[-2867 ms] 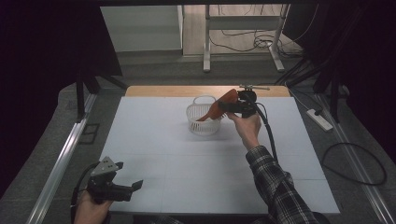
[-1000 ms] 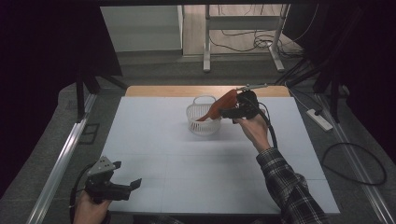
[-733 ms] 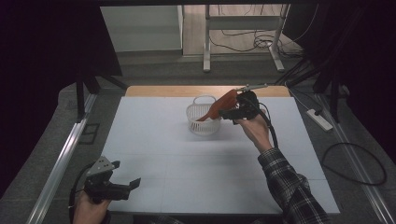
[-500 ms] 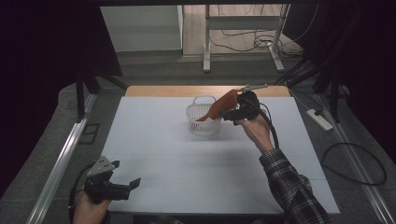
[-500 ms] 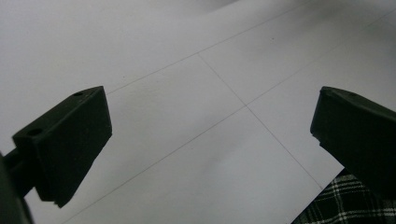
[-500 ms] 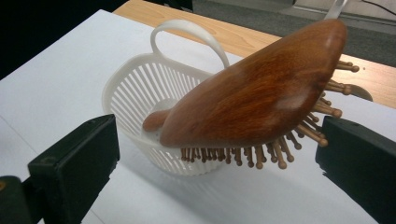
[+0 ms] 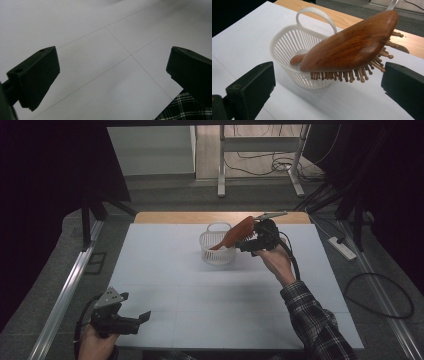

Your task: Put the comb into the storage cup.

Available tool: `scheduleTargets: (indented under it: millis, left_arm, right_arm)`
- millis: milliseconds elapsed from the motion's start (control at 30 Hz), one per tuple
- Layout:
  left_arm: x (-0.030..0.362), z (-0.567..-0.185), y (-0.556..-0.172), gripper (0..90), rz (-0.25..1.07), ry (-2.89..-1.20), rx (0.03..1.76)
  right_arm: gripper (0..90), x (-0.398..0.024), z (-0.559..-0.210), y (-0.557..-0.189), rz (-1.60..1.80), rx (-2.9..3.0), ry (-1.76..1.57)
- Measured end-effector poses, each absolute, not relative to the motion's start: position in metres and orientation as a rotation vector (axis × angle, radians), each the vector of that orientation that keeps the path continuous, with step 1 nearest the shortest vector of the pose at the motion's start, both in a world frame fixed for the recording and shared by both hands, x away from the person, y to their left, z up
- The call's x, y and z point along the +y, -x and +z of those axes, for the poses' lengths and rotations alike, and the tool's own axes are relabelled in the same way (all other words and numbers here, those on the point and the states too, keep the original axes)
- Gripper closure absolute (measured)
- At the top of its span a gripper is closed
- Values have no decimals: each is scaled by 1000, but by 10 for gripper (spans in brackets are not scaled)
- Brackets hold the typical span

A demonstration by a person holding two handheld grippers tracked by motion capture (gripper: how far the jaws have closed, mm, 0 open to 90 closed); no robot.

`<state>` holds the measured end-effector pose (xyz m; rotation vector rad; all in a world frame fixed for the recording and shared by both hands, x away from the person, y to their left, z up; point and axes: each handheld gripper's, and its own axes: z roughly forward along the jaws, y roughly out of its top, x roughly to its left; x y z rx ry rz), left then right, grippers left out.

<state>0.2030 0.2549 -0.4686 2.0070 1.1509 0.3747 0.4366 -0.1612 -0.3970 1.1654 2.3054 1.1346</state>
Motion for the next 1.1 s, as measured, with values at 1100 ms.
scheduleTargets:
  millis: [1100]
  left_arm:
    - [256,-469,-204,0,363,-2002,1155]
  right_arm:
    - [0,-181,-391,-407,1134,2343,-1075]
